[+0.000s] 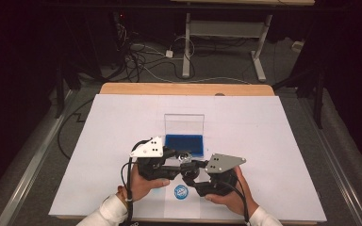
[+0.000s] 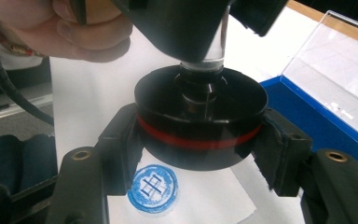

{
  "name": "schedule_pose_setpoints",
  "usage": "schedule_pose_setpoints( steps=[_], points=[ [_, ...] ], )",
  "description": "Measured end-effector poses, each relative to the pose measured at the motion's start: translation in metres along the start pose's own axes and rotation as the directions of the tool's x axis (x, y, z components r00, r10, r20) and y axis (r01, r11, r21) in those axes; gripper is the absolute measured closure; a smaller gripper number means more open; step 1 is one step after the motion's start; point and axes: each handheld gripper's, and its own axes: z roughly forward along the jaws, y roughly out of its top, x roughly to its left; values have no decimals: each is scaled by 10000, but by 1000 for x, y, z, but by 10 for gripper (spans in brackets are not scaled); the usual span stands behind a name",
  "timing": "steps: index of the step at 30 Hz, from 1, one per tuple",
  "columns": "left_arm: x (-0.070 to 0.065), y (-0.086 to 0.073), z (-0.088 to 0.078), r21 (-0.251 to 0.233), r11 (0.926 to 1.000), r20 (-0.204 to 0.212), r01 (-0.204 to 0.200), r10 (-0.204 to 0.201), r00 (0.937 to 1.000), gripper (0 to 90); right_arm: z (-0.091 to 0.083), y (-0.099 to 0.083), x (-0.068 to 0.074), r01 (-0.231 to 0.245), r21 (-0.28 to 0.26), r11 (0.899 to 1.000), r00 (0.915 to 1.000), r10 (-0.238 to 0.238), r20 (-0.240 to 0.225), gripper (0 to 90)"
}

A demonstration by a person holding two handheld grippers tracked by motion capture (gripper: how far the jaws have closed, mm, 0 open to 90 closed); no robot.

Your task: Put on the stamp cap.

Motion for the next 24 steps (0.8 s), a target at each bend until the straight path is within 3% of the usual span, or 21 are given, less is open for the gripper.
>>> schedule_pose_setpoints(
  steps=[4,24],
  points=[
    [-2,-1,3,321,9994,-193,-117,123,9997,543,3,-3,1,244,195,9995,9994,-249,236,383],
    [-6,3,3,650,9971,-509,-406,440,9977,543,3,-6,1,428,198,9989,9982,-436,423,379]
  ],
)
